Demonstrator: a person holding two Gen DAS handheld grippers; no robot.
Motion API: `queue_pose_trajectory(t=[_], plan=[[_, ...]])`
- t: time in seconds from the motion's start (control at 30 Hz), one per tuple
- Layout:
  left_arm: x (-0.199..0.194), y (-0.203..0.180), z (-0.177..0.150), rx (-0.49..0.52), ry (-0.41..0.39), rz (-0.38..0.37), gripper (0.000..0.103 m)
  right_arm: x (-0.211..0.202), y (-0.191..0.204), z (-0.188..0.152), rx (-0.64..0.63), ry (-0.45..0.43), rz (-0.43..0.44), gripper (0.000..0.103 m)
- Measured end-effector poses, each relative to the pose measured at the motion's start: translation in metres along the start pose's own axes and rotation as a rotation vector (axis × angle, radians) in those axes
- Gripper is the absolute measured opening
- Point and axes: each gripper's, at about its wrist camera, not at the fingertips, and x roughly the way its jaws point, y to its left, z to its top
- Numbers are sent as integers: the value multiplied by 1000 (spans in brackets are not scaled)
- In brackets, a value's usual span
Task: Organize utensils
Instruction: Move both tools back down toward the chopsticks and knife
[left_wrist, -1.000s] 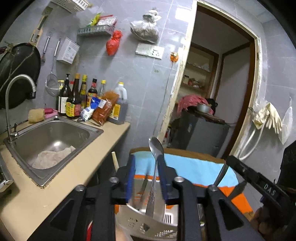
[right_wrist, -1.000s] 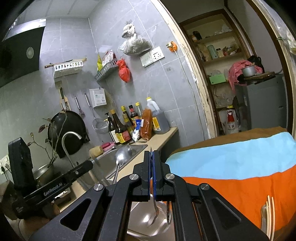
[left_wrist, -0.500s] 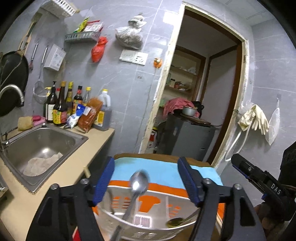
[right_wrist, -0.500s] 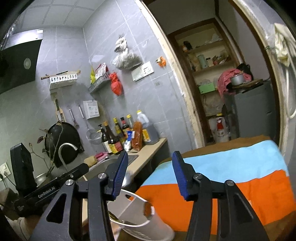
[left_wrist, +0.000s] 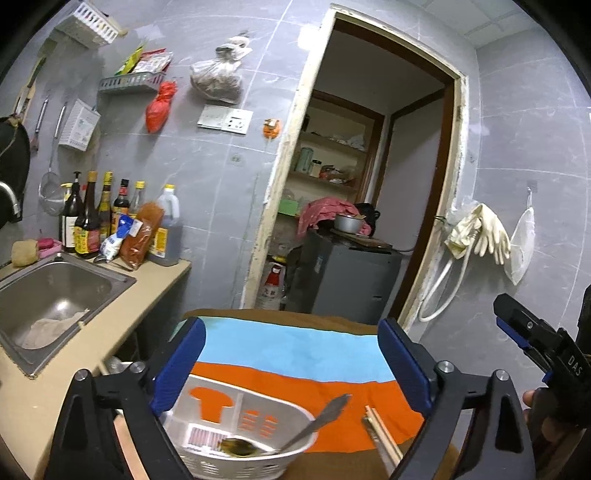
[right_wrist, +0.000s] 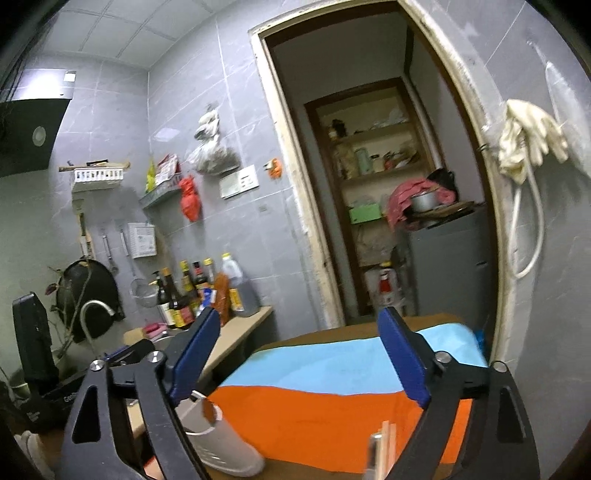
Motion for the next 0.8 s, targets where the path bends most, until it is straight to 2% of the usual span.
queue_pose_trajectory(t=[0.07,0.43,0.57,0.8], plan=[[1,-10,-1,9,-6,-4,98,-8,-10,5,-6,-7,-19,94],[6,-61,-23,72,-32,16,103,-24,-54,6,-28,20,-64,101],[11,-74,-36,91,-10,14,103,-23,-74,-2,-13,53,-69,101],[25,-99,-65,121,92,-68,103,-12,-123,-28,68,164,-54,101]])
